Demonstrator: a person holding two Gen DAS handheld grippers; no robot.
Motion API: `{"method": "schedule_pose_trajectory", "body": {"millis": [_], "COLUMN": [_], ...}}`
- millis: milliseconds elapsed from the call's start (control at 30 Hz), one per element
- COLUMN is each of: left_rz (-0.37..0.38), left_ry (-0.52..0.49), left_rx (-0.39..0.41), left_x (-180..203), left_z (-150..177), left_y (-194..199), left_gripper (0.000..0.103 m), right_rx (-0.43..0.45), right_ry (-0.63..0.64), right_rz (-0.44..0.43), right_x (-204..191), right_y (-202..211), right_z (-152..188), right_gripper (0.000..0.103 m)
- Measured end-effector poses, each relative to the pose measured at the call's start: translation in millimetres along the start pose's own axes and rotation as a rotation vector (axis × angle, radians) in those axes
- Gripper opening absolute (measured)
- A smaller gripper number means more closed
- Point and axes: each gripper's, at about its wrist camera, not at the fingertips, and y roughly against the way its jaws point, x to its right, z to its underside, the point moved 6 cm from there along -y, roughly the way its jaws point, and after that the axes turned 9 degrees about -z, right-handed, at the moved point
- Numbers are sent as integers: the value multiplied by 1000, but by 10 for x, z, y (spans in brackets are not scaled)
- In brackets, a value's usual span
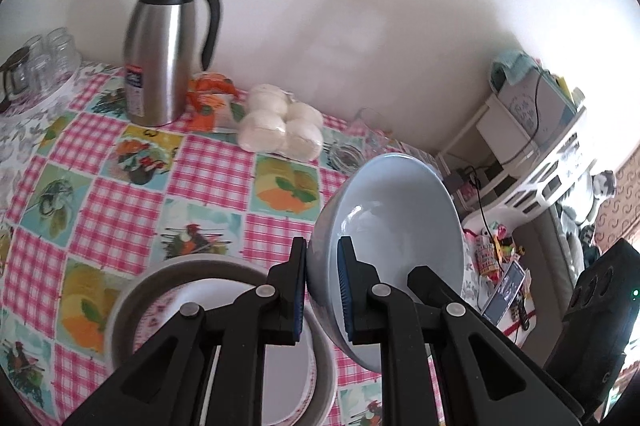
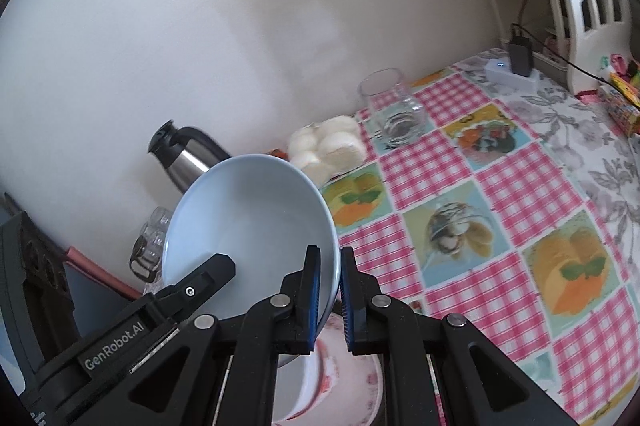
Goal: Organize plates and bowls
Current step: 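Lift and carry the light blue bowl over the steel basin, then lower the light blue bowl into the white square bowl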
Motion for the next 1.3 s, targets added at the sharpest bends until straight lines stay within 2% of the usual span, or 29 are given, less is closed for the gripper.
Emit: {"method": "schedule_pose_trajectory", "body": {"millis": [300,467,967,1300], "left_rz": [-9,-12,-37,-53], "left_ry": [97,128,148,126], "left_rx": [-5,-13,-76,-117], "left_x": [-493,-690,-955,-924], "left_z": [20,112,472,585], "left_y": [144,198,136,12], "left_gripper": [16,16,16,16], "right_rx": [-50,-79,-165,-189], "right_ry": [58,71,111,100], "right_rz": [-15,-12,62,90], "right_x": [-397,-490,-489,-386], "right_y": [-186,-260,-359,-406], "right_z": [218,353,815,861], "right_gripper": [12,12,13,13]}}
